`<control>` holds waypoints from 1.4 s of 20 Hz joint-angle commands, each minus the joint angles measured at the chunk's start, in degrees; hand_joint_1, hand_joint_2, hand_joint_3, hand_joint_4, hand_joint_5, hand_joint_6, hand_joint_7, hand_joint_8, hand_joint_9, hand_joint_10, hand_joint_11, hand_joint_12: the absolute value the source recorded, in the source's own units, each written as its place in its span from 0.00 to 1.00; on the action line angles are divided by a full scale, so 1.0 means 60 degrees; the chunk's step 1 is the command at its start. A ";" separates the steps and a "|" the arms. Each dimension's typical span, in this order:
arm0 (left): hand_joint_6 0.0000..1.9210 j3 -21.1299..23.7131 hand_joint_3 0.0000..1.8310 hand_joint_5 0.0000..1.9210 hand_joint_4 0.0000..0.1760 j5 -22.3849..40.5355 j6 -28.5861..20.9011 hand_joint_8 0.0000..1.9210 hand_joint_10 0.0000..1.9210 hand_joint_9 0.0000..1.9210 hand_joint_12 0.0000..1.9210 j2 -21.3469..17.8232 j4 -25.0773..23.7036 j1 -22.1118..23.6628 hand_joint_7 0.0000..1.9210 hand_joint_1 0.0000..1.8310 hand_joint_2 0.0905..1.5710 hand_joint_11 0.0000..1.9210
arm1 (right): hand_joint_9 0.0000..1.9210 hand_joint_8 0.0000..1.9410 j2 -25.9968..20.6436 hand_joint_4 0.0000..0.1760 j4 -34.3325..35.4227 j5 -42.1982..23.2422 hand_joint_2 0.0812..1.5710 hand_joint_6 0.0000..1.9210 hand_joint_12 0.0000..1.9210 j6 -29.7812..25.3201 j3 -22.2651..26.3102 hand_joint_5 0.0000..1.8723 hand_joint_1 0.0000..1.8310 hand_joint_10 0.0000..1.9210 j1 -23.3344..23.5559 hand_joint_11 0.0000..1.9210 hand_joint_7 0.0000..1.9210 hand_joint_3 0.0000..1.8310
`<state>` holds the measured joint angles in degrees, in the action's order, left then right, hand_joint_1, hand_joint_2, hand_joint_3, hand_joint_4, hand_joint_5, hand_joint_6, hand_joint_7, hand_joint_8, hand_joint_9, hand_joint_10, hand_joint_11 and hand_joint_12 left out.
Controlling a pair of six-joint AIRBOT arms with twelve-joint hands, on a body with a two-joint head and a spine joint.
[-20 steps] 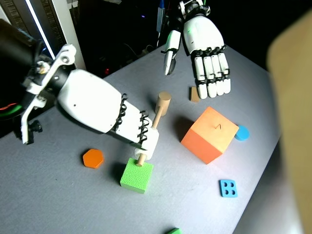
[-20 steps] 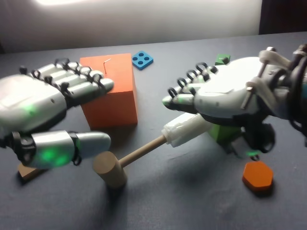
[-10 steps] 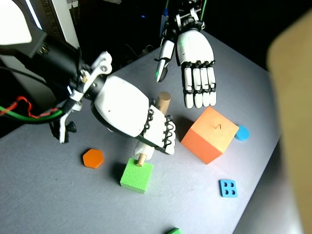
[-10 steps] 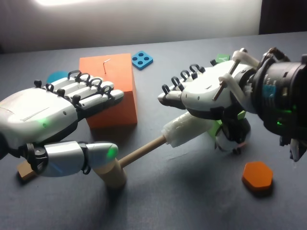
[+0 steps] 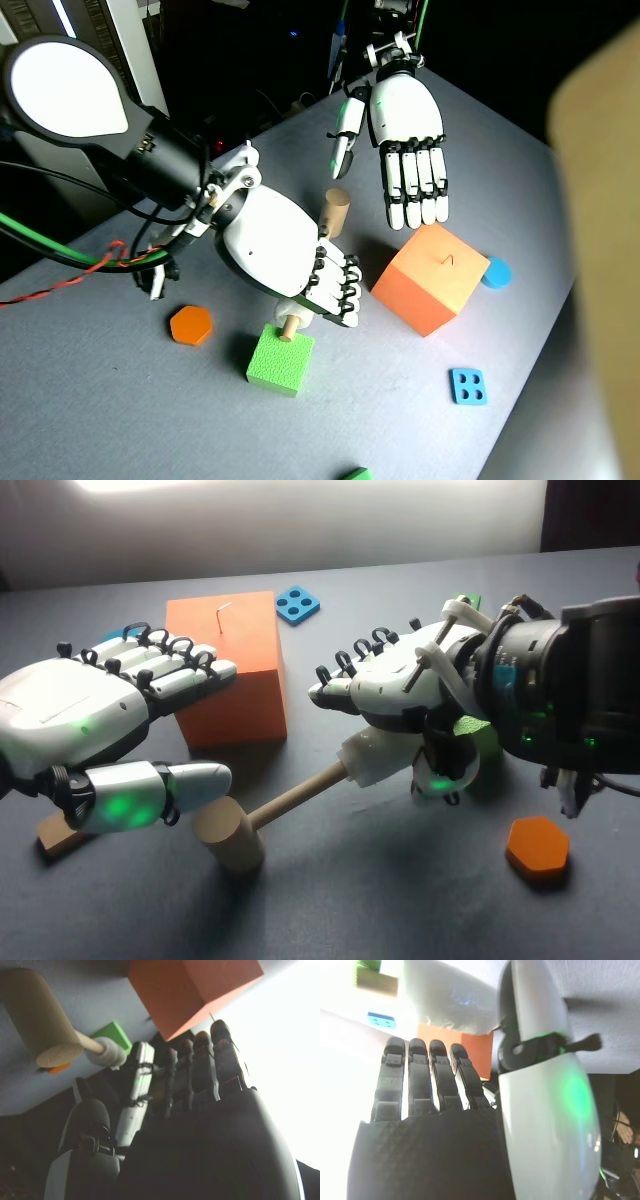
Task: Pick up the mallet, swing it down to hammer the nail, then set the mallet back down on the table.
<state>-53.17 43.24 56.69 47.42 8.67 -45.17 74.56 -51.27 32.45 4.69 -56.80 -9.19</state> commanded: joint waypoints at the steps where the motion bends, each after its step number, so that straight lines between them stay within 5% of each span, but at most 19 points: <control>1: 0.00 -0.0078 0.00 0.07 0.00 0.1172 -0.0062 0.00 0.00 0.03 0.07 0.0010 0.0016 0.0078 0.04 0.00 0.82 0.01 | 0.00 0.00 0.0016 0.00 -0.0339 -0.0441 0.59 0.00 0.00 -0.0007 -0.0036 0.00 0.69 0.00 -0.0023 0.00 0.00 0.00; 15: 0.00 -0.0537 0.00 0.09 0.00 0.1454 -0.0240 0.00 0.01 0.05 0.09 0.0465 0.0249 0.0016 0.06 0.00 0.82 0.02 | 0.00 0.00 0.0895 0.00 -0.0336 -0.0978 0.62 0.00 0.00 -0.0178 -0.1193 0.00 0.72 0.00 -0.0597 0.00 0.00 0.00; 27: 0.00 -0.0732 0.00 0.08 0.00 0.1658 -0.0272 0.00 0.00 0.05 0.10 0.0666 0.0489 -0.0175 0.07 0.00 0.82 0.01 | 0.00 0.01 0.1047 0.00 -0.0338 -0.1165 0.63 0.01 0.00 -0.0199 -0.1307 0.03 0.76 0.00 -0.0721 0.00 0.01 0.00; 28: 0.00 -0.0756 0.00 0.08 0.00 0.1696 -0.0272 0.00 0.00 0.05 0.10 0.0685 0.0528 -0.0199 0.07 0.00 0.82 0.01 | 0.05 0.00 0.1046 0.00 -0.0339 -0.1176 0.64 0.00 0.14 -0.0193 -0.1307 0.07 0.77 0.00 -0.0731 0.00 0.07 0.00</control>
<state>-57.52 46.33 55.27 51.59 11.57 -46.70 80.97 -51.27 27.86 3.57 -64.53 -13.54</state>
